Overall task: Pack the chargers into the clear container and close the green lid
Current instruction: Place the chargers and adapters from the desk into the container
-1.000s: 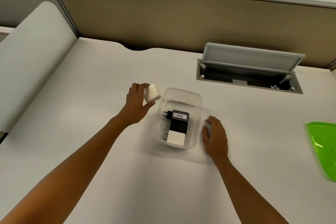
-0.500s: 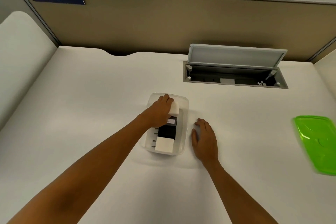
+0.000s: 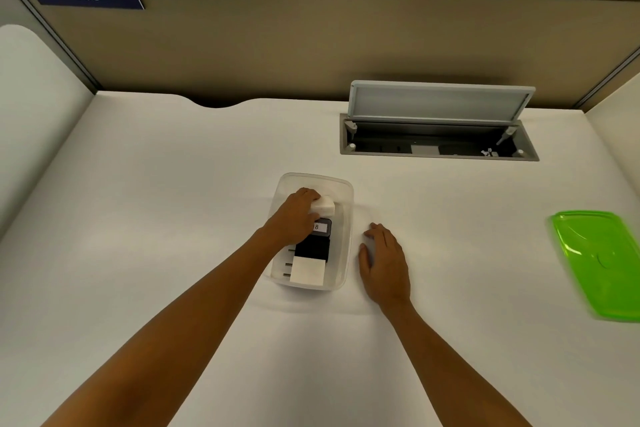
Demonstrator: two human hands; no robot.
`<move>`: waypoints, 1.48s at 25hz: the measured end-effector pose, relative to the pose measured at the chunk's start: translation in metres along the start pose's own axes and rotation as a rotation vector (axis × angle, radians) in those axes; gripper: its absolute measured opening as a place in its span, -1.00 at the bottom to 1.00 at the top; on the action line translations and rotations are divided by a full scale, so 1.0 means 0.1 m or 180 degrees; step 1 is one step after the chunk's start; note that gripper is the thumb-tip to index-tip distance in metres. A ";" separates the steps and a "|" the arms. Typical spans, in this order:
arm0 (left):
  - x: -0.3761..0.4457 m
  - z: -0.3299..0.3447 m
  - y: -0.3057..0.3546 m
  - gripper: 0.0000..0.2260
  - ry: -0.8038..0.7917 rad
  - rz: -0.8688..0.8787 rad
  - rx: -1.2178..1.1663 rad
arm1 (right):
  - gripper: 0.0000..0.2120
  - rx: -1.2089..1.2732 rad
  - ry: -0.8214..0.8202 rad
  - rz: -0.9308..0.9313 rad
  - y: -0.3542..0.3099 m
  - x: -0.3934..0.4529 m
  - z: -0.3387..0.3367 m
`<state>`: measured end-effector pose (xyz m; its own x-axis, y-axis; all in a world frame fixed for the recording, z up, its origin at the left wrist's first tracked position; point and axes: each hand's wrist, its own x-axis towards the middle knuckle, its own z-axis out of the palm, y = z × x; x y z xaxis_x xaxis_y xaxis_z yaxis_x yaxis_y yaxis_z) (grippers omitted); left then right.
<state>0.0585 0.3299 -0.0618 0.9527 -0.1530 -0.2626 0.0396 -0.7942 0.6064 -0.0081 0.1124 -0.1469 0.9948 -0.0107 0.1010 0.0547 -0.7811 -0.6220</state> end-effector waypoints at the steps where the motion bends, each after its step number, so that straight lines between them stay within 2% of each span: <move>1: 0.00 -0.01 -0.01 -0.61 0.0077 -0.0066 -0.0135 | -0.64 -0.0006 0.0004 -0.0009 0.00 0.00 0.00; 5: 0.00 -0.02 -0.02 -0.68 0.0433 -0.0323 -0.0452 | -0.65 0.0008 0.0020 -0.0043 -0.01 0.00 -0.01; 7: 0.00 0.00 0.00 -0.73 0.0508 -0.0369 -0.0313 | -0.64 0.0009 0.0018 -0.0042 -0.01 0.00 -0.01; 10: -0.03 0.04 0.00 -0.74 0.0474 -0.0338 0.0045 | -0.65 0.0012 0.0025 -0.0064 -0.01 0.00 -0.02; 19: -0.13 0.13 0.01 -0.64 0.0409 -0.0301 0.0457 | -0.67 0.0060 0.0065 -0.0139 -0.04 0.00 -0.04; 26: -0.26 0.12 0.07 -0.62 0.0406 -0.0226 0.0430 | -0.64 0.0168 0.0002 -0.0125 -0.05 0.00 -0.08; 30: -0.36 0.08 0.12 -0.68 0.0695 -0.0154 0.0082 | -0.68 0.0463 -0.0164 -0.0294 -0.01 -0.03 -0.20; 33: -0.40 0.08 0.22 -0.69 0.0942 0.0074 -0.0052 | -0.71 0.0583 0.0095 -0.0300 0.18 -0.07 -0.44; 37: -0.40 0.16 0.45 -0.73 0.1230 0.0336 -0.0289 | -0.71 0.0228 0.0666 0.0071 0.67 -0.02 -1.03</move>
<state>0.0173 0.2907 -0.0356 0.9953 0.0149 0.0953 -0.0545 -0.7282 0.6832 -0.0150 -0.0041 -0.1090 0.9569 -0.1625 0.2408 0.0463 -0.7331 -0.6786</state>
